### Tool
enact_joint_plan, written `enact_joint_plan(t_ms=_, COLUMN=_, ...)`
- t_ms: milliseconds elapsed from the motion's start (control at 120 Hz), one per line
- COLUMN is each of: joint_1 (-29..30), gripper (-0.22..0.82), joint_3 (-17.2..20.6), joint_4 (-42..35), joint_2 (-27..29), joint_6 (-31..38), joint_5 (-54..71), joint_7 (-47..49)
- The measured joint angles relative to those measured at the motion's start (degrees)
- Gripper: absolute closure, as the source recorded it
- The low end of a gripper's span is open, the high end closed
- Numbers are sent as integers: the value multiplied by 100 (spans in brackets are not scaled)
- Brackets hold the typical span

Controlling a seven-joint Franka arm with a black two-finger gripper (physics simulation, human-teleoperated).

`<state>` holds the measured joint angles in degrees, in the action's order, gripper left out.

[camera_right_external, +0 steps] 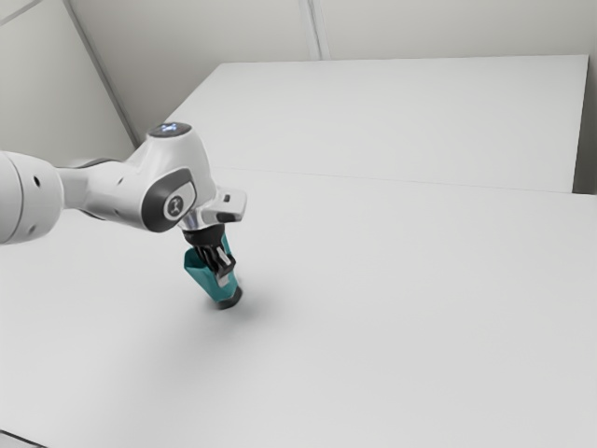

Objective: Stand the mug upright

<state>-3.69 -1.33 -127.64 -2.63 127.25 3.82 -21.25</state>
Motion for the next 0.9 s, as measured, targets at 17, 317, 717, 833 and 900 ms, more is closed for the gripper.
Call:
enact_joint_plan(t_ms=17, joint_1=3, gripper=78, joint_3=0, joint_4=0, joint_2=-8, joint_6=2, joint_5=3, joint_7=19)
enact_joint_plan(t_ms=317, joint_1=27, gripper=78, joint_3=6, joint_4=-25, joint_2=-104, joint_6=36, joint_5=24, joint_7=288)
enact_joint_plan(t_ms=717, joint_1=39, gripper=50, joint_3=10, joint_4=-19, joint_2=-75, joint_6=26, joint_5=-19, joint_7=434)
enact_joint_plan(t_ms=833, joint_1=44, gripper=42, joint_3=10, joint_4=-6, joint_2=-44, joint_6=14, joint_5=-25, joint_7=457)
enact_joint_plan(t_ms=900, joint_1=45, gripper=38, joint_3=10, joint_4=-2, joint_2=-28, joint_6=8, joint_5=-31, joint_7=471)
